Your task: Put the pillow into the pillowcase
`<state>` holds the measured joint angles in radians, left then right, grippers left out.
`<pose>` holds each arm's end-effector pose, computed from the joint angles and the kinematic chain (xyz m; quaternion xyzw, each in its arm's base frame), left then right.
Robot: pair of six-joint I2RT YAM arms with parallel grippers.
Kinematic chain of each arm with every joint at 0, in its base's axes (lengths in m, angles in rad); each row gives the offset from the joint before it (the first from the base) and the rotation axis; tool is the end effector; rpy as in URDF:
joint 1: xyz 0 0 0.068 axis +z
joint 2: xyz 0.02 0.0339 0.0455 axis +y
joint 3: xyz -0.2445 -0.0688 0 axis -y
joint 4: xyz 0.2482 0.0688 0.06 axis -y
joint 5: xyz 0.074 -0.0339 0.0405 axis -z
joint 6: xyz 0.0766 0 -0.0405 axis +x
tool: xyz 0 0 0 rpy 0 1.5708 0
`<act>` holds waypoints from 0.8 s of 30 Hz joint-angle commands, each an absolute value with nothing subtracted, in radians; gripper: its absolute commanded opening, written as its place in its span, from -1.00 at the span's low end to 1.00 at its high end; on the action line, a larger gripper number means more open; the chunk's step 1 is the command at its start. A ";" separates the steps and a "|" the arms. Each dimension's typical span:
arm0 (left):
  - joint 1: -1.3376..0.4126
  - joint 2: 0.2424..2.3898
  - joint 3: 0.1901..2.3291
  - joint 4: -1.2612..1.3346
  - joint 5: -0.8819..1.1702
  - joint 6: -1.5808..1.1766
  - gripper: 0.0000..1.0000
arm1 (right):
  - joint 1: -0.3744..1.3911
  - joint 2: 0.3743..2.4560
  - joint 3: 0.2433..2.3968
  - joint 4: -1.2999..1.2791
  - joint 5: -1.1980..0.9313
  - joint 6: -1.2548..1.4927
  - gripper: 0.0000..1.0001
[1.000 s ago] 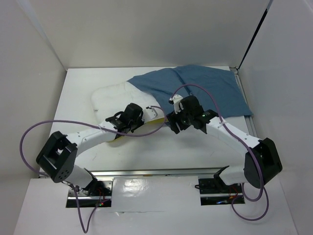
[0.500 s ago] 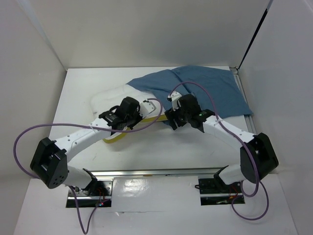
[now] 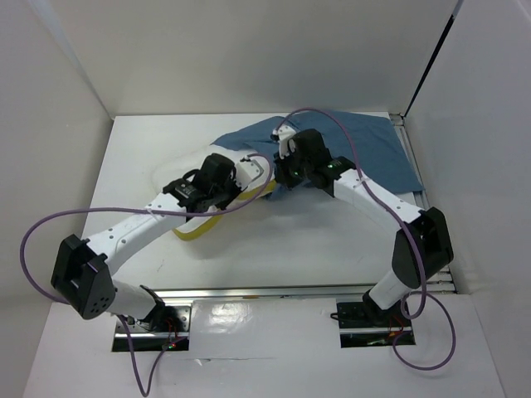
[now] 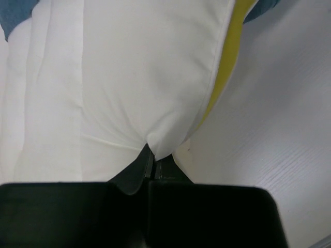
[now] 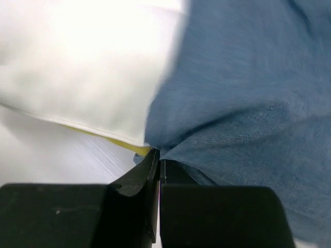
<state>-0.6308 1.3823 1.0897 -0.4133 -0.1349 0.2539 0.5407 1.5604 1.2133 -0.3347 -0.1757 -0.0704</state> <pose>0.2832 -0.1941 0.2423 0.3622 0.8308 -0.0182 0.4222 0.3251 0.2108 0.2358 -0.3065 0.8463 0.1768 0.3981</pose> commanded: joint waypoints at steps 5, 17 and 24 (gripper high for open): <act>-0.575 1.502 1.398 -0.373 -0.026 0.124 -1.00 | 0.716 1.621 1.508 -0.363 -0.376 -0.029 -1.00; -0.447 1.632 1.537 -0.390 0.118 -0.100 -1.00 | 0.752 1.603 1.580 -0.446 -0.497 -0.038 -1.00; -0.318 1.643 1.537 -0.368 0.319 -0.212 -1.00 | 0.741 1.537 1.485 -0.448 -0.476 -0.028 -1.00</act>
<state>-0.3546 1.6535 1.4948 -0.5301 0.1864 -0.0963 0.7300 1.6211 1.4918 -0.4564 -0.3607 -0.0238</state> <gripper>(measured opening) 0.043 0.010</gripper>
